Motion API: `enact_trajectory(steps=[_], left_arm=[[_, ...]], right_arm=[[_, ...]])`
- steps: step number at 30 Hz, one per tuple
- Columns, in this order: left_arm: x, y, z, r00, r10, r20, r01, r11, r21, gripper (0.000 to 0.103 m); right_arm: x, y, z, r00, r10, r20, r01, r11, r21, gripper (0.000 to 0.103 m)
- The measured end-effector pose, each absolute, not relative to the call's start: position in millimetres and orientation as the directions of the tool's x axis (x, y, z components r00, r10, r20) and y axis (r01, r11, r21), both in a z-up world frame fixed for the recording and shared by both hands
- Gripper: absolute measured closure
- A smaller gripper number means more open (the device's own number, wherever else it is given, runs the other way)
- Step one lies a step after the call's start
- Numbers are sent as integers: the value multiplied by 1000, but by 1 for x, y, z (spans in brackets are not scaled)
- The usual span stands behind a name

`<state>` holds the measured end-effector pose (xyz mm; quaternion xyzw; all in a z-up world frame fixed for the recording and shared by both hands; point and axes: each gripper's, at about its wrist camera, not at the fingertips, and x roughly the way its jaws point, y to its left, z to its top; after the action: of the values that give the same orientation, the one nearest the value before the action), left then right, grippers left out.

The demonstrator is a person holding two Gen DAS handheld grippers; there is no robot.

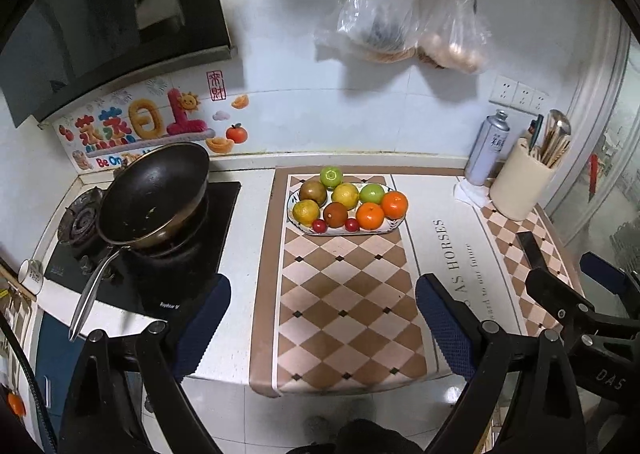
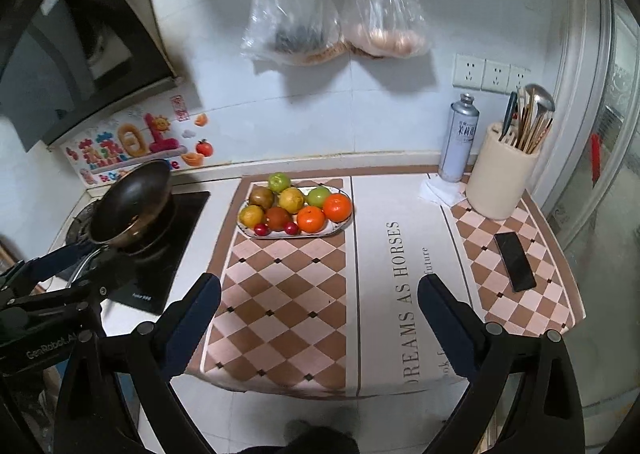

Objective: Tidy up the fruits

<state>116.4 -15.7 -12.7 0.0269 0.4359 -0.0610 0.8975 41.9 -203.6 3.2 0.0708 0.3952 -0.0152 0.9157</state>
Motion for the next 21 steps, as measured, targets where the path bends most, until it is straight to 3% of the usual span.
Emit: enact_trajectory(steps=[7,21], left_arm=[[85,-15,6,636,-62,-769,109,994,10,8],[90,-18,3,637,-22,-771,50,999,13,8]], right_arm=[[12,-207,29,714,56,-698,52,990,132,2],[37,-214,26,699,92,-709,16,989,144,2]])
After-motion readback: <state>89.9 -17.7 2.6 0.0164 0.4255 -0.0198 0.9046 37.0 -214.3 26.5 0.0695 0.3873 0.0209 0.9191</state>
